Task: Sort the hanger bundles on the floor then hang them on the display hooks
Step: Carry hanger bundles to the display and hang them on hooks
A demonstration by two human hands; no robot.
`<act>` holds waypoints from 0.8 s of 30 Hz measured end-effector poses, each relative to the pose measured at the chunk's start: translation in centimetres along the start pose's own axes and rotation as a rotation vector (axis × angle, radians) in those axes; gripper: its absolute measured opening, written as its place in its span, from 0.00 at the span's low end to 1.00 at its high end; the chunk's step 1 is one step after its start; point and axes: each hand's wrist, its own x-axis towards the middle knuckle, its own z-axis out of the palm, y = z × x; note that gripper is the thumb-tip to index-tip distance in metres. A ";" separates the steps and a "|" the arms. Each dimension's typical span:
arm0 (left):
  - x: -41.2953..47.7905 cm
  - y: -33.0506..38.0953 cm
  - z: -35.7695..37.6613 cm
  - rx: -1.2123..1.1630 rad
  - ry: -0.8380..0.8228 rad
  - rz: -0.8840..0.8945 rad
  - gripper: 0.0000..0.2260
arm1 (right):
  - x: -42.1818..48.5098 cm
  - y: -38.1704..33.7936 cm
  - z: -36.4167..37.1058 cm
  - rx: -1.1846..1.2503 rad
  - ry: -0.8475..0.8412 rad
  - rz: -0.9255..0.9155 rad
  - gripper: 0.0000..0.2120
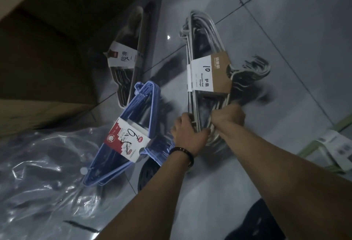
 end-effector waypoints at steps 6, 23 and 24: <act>0.5 1.8 -2.2 -0.399 -0.042 -0.182 0.29 | 0.2 2.8 -4.0 0.029 -0.094 -0.048 0.09; -2.7 5.7 2.3 -0.570 -0.415 -0.110 0.24 | -1.1 9.4 -10.9 -0.024 -0.295 -0.160 0.07; -2.9 6.0 2.6 -0.551 -0.402 -0.103 0.20 | -1.2 9.9 -11.2 -0.023 -0.297 -0.166 0.06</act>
